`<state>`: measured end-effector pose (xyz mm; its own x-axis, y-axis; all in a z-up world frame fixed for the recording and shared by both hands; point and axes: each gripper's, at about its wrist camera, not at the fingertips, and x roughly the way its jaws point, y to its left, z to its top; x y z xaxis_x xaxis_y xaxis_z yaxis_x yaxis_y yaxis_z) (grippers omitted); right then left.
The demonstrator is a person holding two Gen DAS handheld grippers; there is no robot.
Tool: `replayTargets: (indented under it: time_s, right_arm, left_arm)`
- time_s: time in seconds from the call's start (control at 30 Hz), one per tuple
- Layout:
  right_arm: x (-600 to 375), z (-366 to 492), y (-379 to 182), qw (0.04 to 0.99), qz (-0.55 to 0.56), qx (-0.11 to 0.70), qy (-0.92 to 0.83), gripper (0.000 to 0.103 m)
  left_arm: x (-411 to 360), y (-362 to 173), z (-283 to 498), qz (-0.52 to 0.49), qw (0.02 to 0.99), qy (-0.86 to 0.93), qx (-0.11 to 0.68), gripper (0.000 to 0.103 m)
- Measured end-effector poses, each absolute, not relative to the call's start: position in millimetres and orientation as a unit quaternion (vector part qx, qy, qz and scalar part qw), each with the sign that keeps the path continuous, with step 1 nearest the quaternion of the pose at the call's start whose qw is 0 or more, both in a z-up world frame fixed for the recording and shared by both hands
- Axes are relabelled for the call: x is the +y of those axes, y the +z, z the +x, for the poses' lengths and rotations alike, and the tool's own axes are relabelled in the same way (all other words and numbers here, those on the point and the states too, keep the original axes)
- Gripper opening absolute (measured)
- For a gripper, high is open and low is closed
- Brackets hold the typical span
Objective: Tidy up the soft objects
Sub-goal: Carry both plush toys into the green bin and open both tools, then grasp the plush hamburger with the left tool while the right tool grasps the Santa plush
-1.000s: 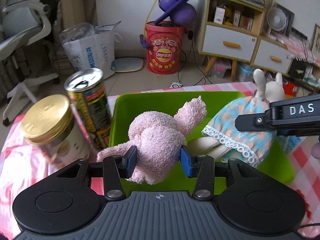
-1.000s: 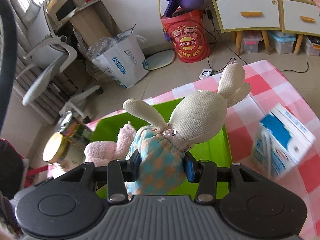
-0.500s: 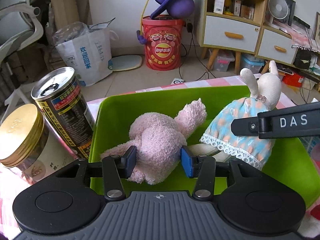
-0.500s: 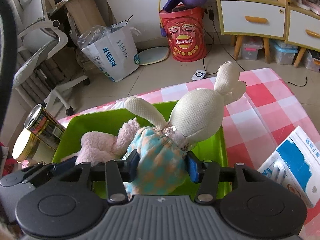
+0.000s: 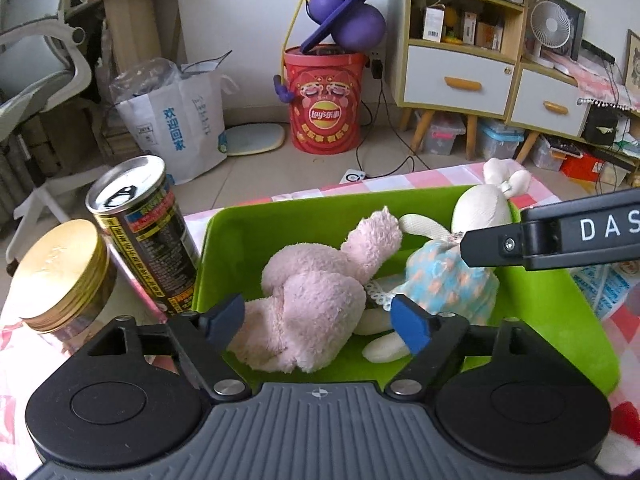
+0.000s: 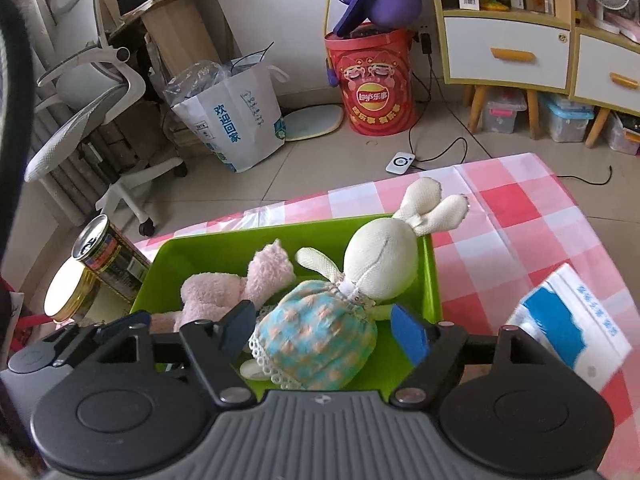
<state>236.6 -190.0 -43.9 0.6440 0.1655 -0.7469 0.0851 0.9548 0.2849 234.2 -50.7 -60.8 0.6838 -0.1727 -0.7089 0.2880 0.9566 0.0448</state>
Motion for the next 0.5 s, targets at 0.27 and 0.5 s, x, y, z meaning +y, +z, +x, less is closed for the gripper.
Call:
replayTargets:
  time_s: [0.27,0.5]
  right_arm:
    - [-192,206,-23,0.899,0.133,0.416,0.021,0.067]
    - [-197,172,0,0.902,0.135,0.41,0.025,0.073]
  left_arm:
    - [-38,-42,207,0.07,0.917,-0.118,0.373,0.09]
    - [-16,-20,175,0.058,0.923,-0.103,0.365,0.097]
